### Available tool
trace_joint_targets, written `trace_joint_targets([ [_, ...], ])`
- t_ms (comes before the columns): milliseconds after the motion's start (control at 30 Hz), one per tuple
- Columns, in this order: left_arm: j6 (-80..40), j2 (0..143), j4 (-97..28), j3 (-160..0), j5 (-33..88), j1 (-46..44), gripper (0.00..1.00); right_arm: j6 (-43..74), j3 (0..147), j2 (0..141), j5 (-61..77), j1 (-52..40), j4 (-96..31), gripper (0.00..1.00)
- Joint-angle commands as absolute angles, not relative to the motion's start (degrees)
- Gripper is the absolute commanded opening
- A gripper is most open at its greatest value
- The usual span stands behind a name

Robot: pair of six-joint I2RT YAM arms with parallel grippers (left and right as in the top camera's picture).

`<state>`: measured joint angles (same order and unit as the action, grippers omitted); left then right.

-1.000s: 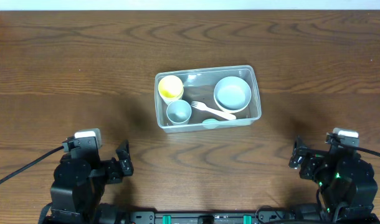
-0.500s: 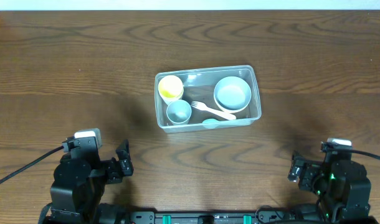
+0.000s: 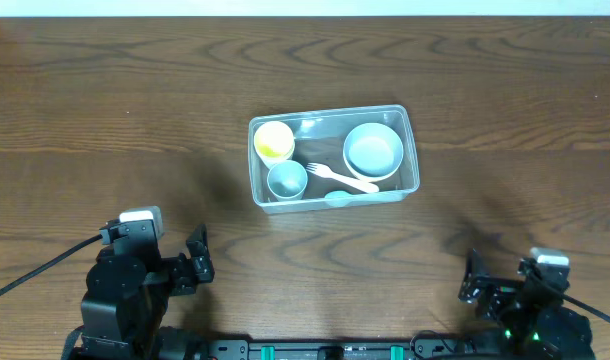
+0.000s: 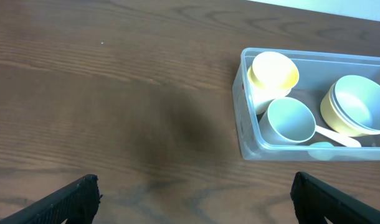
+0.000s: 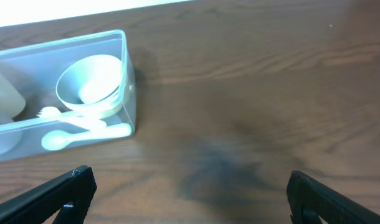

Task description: Pack container

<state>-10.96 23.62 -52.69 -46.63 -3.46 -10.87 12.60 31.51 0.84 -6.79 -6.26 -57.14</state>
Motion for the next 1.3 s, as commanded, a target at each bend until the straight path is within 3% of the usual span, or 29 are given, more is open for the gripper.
trace_joint_targets([
  [0,-11.7,23.6,-52.7,-46.5,-4.6,-10.6,0.98,12.6,28.1,0.3,-5.0,-6.8,-52.9,0.99],
  [600,-11.7,23.6,-52.7,-46.5,-4.6,-10.6,0.98,-0.1,2.5,0.3,-4.3,-6.8,-3.8,0.99],
  [1267,-11.7,23.6,-52.7,-46.5,-4.6,-10.6,0.98,-1.6,0.3,0.3,-4.1,-6.8,-3.9,0.99],
])
